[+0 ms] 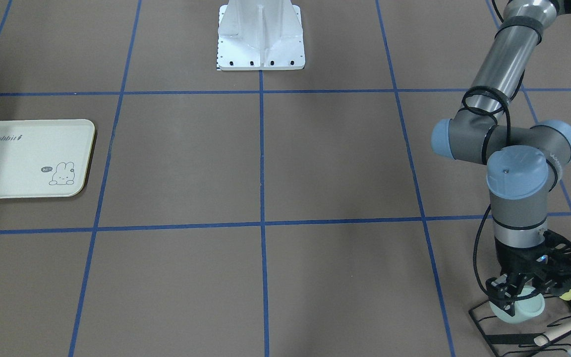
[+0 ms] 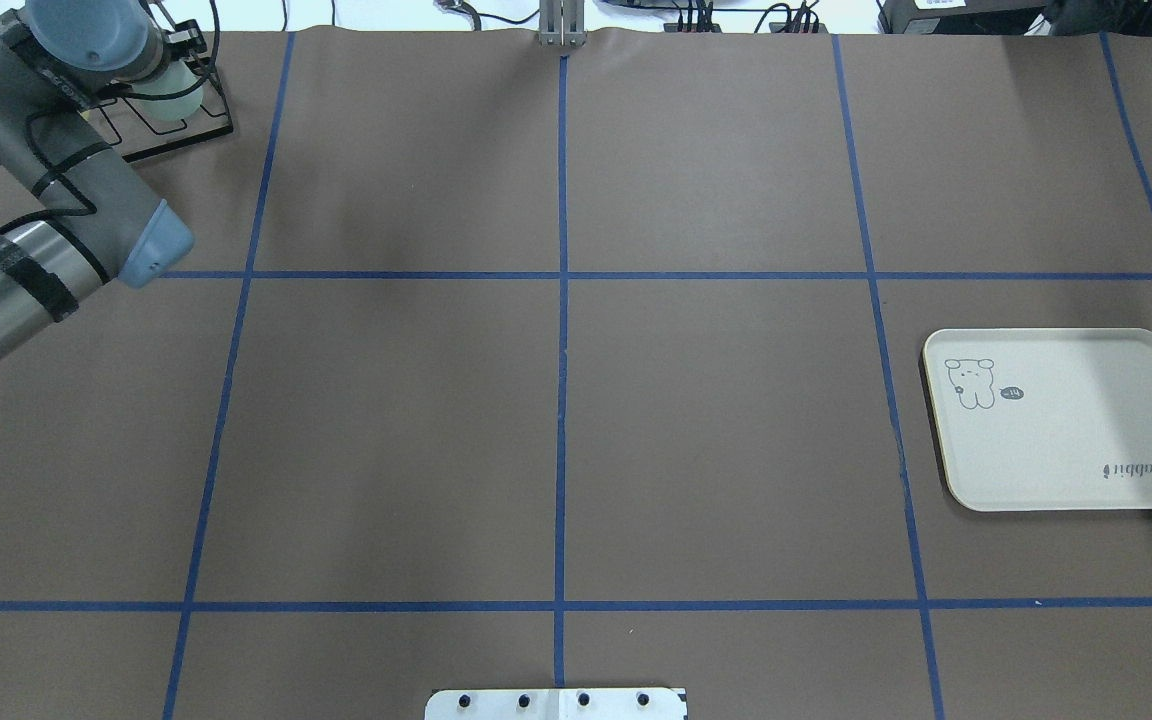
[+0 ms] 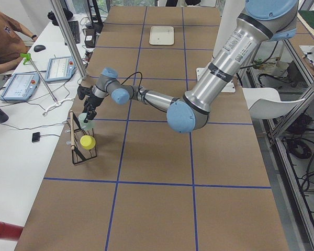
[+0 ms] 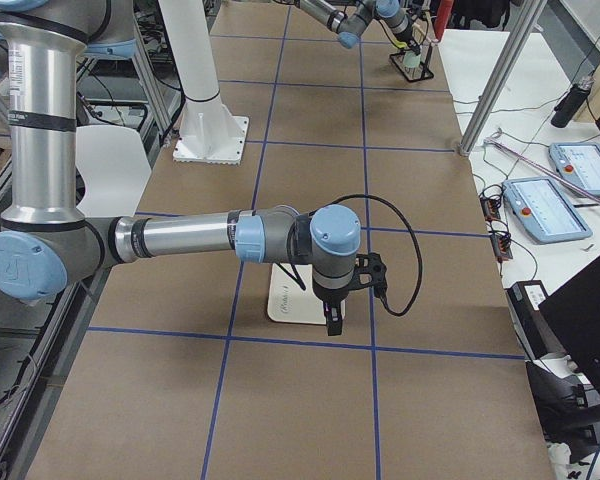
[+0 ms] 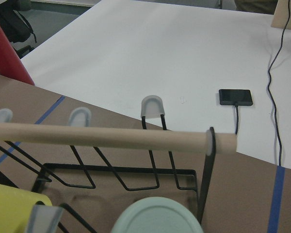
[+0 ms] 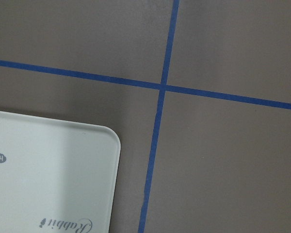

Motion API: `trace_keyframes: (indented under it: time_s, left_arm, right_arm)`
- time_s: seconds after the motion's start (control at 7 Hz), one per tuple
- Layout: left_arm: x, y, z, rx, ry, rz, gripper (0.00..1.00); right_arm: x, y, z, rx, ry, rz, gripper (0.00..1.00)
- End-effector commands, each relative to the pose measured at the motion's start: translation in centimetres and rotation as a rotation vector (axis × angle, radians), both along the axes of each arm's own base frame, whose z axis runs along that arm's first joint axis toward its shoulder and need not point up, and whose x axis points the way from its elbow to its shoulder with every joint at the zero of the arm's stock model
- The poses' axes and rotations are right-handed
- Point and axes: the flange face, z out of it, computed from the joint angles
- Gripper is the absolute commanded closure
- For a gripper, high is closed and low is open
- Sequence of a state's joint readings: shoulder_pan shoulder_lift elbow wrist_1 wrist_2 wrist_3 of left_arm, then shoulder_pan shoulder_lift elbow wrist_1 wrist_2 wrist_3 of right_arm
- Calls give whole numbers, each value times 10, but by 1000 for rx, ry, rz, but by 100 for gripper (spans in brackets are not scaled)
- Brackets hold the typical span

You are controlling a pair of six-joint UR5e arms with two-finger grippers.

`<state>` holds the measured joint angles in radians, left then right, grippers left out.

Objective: Left arm grabs green cup and hands to right arm on tray

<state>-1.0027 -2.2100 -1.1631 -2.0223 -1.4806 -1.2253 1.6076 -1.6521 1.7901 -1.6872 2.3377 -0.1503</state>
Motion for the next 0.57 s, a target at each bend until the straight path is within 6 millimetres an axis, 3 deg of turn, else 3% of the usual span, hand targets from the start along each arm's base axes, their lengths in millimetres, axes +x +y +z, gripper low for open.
trace_keyframes:
  time_s: [0.0,0.14,0.29,0.43]
  left_arm:
    - [-27,-6,-27,44,25,-30,88]
    - [-50,-3,-53,89,52,-51,95]
    - [-60,-2,-64,103,59,-63,96]
    - [-85,-5,-73,122,66,-93,98]
  right_arm:
    - [0,1,1,-2,-2,0,0]
    - [0,1,0,-2,-3,0,0]
    - [0,0,0,0,-6,0,0]
    - [0,0,-1,3,-6,0,0]
